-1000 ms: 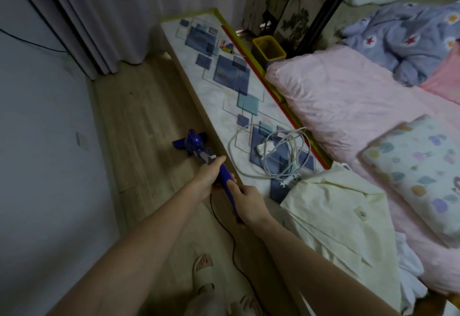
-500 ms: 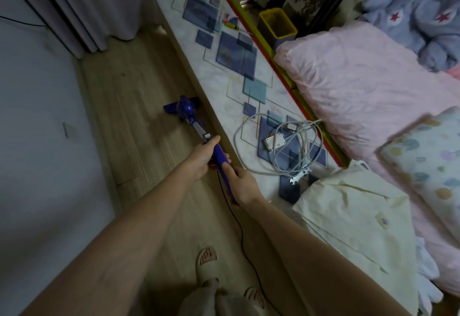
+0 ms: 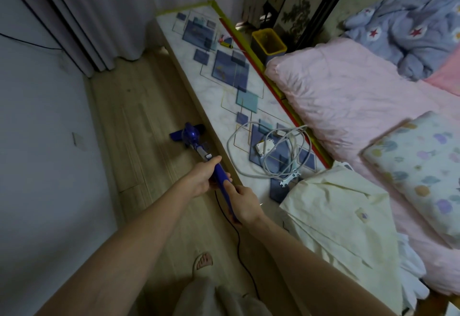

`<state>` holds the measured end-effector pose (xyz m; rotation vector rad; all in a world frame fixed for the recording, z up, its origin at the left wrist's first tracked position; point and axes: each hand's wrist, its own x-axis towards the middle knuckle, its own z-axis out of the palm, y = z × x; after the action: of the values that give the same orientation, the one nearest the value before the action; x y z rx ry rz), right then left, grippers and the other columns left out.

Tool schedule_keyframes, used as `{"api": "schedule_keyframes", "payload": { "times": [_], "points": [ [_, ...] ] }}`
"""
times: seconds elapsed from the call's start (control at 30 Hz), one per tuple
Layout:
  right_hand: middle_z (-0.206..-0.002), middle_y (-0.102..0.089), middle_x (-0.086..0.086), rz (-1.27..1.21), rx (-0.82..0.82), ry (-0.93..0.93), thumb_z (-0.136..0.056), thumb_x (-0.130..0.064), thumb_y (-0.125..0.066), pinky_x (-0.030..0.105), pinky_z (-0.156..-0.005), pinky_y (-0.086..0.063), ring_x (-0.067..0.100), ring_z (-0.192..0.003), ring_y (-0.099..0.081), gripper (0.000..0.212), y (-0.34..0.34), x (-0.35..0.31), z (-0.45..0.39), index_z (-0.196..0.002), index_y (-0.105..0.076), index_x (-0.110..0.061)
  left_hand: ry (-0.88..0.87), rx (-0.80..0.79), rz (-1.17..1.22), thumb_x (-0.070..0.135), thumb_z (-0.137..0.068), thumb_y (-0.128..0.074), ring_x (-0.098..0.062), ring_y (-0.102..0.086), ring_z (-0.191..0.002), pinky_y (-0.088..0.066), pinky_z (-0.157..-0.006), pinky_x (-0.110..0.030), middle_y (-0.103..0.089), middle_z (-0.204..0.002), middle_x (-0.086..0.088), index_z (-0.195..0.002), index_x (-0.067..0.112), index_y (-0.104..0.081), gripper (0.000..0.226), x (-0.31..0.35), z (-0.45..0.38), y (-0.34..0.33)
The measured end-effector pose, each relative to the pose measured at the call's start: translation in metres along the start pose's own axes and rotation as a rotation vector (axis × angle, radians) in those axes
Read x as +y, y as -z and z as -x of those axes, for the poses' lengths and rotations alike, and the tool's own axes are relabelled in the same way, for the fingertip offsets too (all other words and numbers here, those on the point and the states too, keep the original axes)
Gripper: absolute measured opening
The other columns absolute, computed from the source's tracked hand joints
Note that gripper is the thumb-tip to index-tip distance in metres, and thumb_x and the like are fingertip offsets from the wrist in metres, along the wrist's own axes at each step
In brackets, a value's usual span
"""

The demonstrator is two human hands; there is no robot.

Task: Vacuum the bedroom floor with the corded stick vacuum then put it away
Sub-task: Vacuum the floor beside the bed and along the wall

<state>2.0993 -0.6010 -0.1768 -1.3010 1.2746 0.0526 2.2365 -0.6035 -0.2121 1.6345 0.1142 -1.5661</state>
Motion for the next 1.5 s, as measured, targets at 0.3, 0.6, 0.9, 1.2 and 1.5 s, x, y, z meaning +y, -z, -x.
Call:
{"api": "schedule_keyframes", "payload": {
  "times": [0.3,0.6,0.9,1.2,1.5],
  "points": [
    [-0.057,-0.055,0.003,0.031,-0.017,0.051,-0.100,-0.047,-0.040,0.020,-0.037,-0.040,0.008,-0.035,-0.048,0.042,0.038,0.040,0.091,-0.085,-0.054,-0.010,0.006,0.001,0.054,0.023,-0.098,-0.053,-0.029,-0.063,-0.072,-0.052,-0.063,-0.038,-0.063,-0.084,-0.020,-0.102,0.003,-0.050,0.020,-0.059,0.073,-0.042],
    [-0.063,-0.059,0.009,0.162,0.056,0.009,-0.098,-0.050,-0.045,0.022,-0.039,-0.040,0.015,-0.039,-0.051,0.051,0.099,0.056,0.146,-0.104,-0.056,0.000,0.001,-0.036,0.038,0.022,-0.099,-0.051,-0.026,-0.062,-0.072,-0.050,-0.056,-0.038,-0.062,-0.083,-0.016,-0.092,0.003,-0.052,0.020,-0.093,0.124,-0.100],
    [-0.059,-0.058,0.008,0.190,0.076,0.017,-0.097,-0.051,-0.045,0.021,-0.038,-0.039,0.015,-0.039,-0.050,0.052,0.115,0.064,0.149,-0.101,-0.058,-0.001,-0.035,-0.008,0.012,0.023,-0.100,-0.048,-0.024,-0.059,-0.067,-0.051,-0.066,-0.038,-0.058,-0.077,-0.014,-0.085,0.006,-0.050,0.023,-0.100,0.123,-0.119],
    [-0.059,-0.059,0.006,0.203,0.088,0.019,-0.094,-0.057,-0.046,0.019,-0.037,-0.039,0.013,-0.038,-0.050,0.057,0.106,0.026,0.100,-0.099,-0.061,-0.002,-0.046,-0.025,0.043,0.019,-0.099,-0.050,-0.027,-0.063,-0.077,-0.054,-0.063,-0.041,-0.061,-0.087,-0.016,-0.095,0.003,-0.052,0.016,-0.053,0.086,-0.097],
    [-0.059,-0.055,0.005,0.154,0.075,0.012,-0.096,-0.055,-0.042,0.025,-0.043,-0.042,0.015,-0.042,-0.050,0.055,0.037,-0.043,0.024,-0.098,-0.060,-0.003,-0.019,0.003,0.075,0.024,-0.099,-0.052,-0.025,-0.063,-0.078,-0.053,-0.058,-0.040,-0.062,-0.100,-0.017,-0.115,0.007,-0.049,0.023,0.031,0.034,-0.023]
  ]
}}
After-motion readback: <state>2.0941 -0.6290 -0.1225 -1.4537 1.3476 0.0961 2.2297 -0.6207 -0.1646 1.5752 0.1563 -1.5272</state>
